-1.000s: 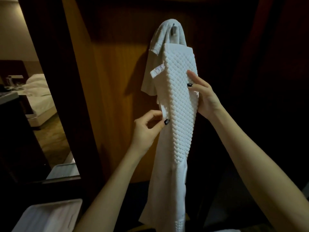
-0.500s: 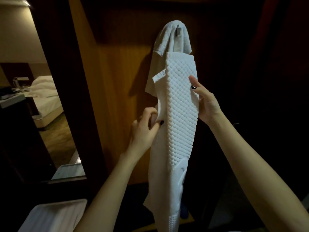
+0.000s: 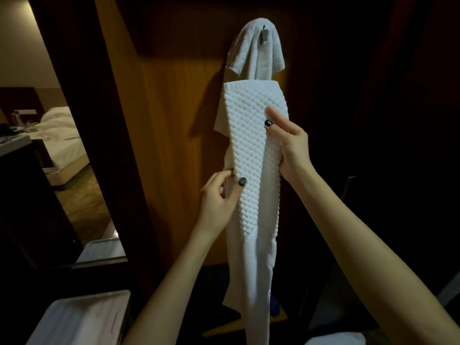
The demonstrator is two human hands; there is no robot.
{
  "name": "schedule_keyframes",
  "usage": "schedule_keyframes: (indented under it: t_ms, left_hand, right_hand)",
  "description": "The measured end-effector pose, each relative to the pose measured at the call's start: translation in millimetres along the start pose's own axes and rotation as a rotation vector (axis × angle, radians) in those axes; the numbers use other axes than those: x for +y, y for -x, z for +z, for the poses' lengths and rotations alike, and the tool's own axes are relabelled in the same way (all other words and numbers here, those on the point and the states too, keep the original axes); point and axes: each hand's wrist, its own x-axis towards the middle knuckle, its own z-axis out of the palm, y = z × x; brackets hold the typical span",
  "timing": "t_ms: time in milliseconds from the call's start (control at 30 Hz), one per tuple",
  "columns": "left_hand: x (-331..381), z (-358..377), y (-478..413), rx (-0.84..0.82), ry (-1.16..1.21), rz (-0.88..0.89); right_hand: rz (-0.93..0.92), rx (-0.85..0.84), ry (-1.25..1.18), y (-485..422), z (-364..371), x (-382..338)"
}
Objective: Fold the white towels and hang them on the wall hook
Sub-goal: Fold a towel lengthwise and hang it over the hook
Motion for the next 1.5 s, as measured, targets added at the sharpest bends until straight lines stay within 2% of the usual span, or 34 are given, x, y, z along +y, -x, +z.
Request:
schedule_keyframes:
  t_ms: [100,333,467,600,700,767,867,967,1033,1100,1200,1300,1400,1500]
  left_hand:
    - [3,6,-7,0.054,-0.048,-0.043]
    - [-1,1,-29,-0.037,0.3,-0.038]
    - [7,7,-35,-0.066,0.348,-0.011]
    - [15,7,-38,0.016,0.332,0.022]
    - [17,5,-37,0.043,0.317,0.022]
    - [16,2,-34,0.037,0.32,0.011]
    - [13,-4,-29,0.028,0.308,0.008]
    - [15,-6,-27,0.068,0.235,0.033]
    - [17,-5,-28,0.131,0.203,0.031]
    - [17,-7,-29,0.179,0.203,0.018]
    - [14,-10,-30,0.208,0.192,-0.009]
    - [7,-5,-29,0.217,0.158,-0.051]
    - [4,-3,-31,0.203,0.102,-0.08]
    - [11,-9,-36,0.173,0.162,-0.063]
  right_hand:
    - [-0.06,-0.003,0.08,-3,2,2]
    - [-0.095,-0.138,0.31,-17,-23,-25]
    - [-0.107,-0.156,0.311,-12,-31,-36]
    - [-0.003,-0.3,0.397,-1,-36,-40]
    - [0.081,-0.376,0.408,25,-39,-13]
    - [0.086,-0.34,0.318,42,-39,5]
    - [0.07,-0.188,0.235,47,-35,9]
    - [0.029,-0.117,0.241,41,-28,3]
    - [0.039,-0.129,0.177,44,-25,6]
    - [0.072,-0.227,0.178,52,-27,14]
    - [0.057,-0.402,0.401,64,-29,26]
    - [0.097,-0.343,0.308,70,-28,36]
    - [0.039,-0.216,0.281,64,-24,34]
    - [0.019,-0.189,0.229,51,-19,27]
